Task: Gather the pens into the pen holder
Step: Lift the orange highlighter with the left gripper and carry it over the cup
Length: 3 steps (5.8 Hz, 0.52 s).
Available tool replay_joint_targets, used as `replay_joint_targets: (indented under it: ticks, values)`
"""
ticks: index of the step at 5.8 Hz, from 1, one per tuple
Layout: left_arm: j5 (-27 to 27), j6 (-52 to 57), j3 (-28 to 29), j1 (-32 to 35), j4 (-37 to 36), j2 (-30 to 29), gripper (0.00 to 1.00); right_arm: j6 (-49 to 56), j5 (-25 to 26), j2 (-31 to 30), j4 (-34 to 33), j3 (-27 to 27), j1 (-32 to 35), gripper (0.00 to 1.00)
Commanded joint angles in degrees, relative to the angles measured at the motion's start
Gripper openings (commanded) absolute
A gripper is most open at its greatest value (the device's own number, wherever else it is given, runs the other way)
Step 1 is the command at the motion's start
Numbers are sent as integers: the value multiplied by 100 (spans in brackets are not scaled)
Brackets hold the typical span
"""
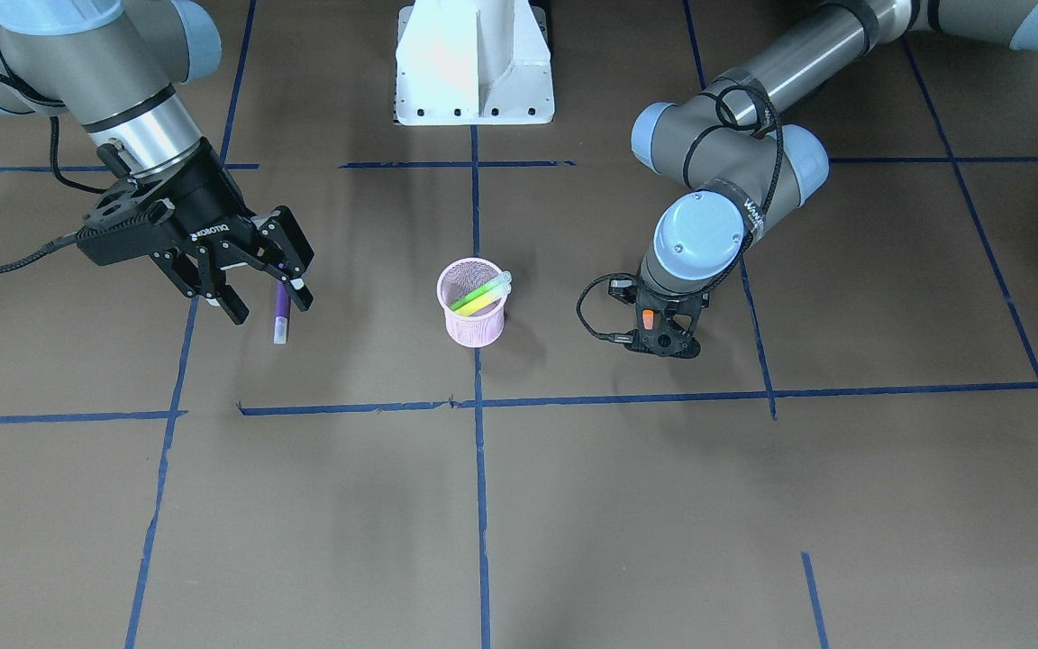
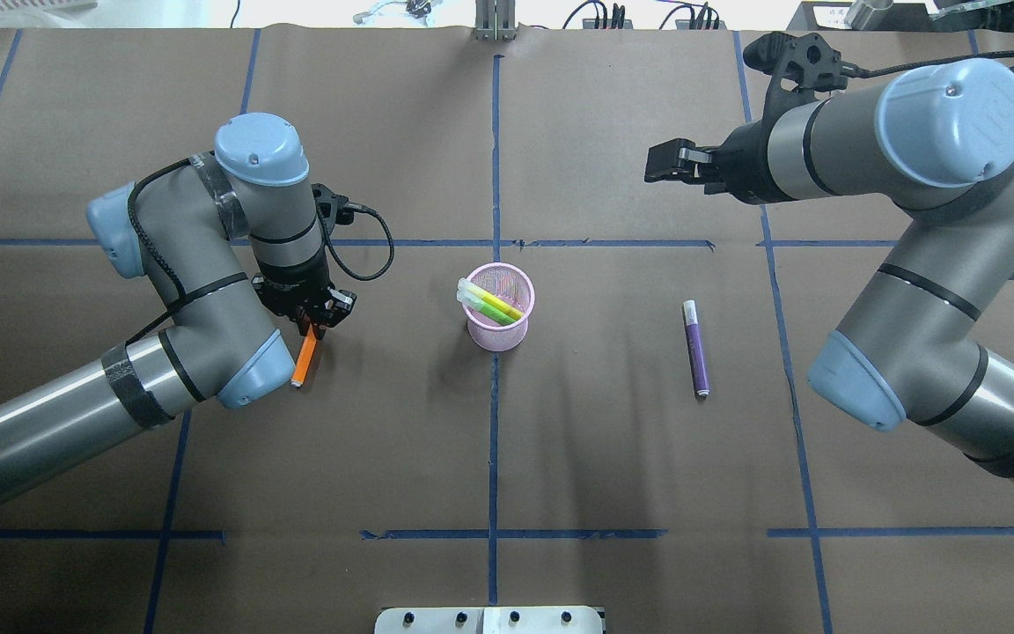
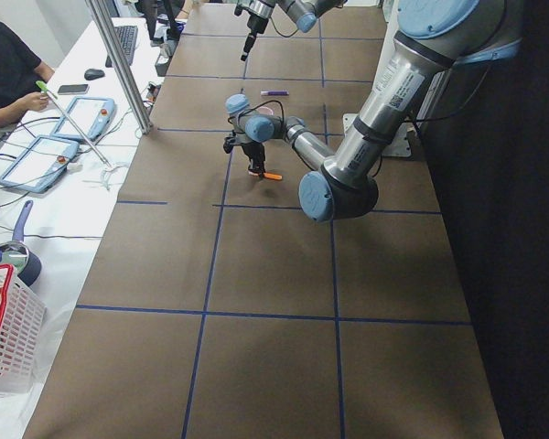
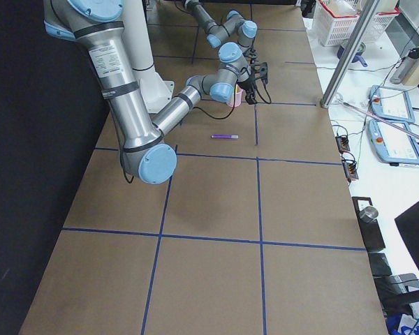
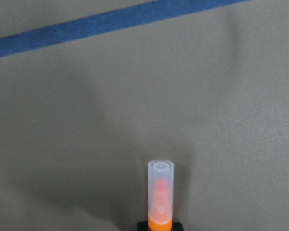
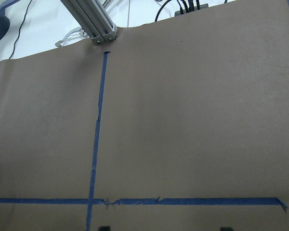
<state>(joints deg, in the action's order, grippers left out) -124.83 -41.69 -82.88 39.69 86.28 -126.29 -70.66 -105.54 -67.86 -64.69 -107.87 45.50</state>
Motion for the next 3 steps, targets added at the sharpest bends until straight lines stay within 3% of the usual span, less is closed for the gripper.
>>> replay_joint_targets:
  ticks: [1,3]
  values:
    - [11,-67,-435,90,20,-45,0,-1,-19,1,0,-24,55,81]
    - [658,-94,-1462,205,64,-97,0,-1,-19,-16,0,-33,73,82]
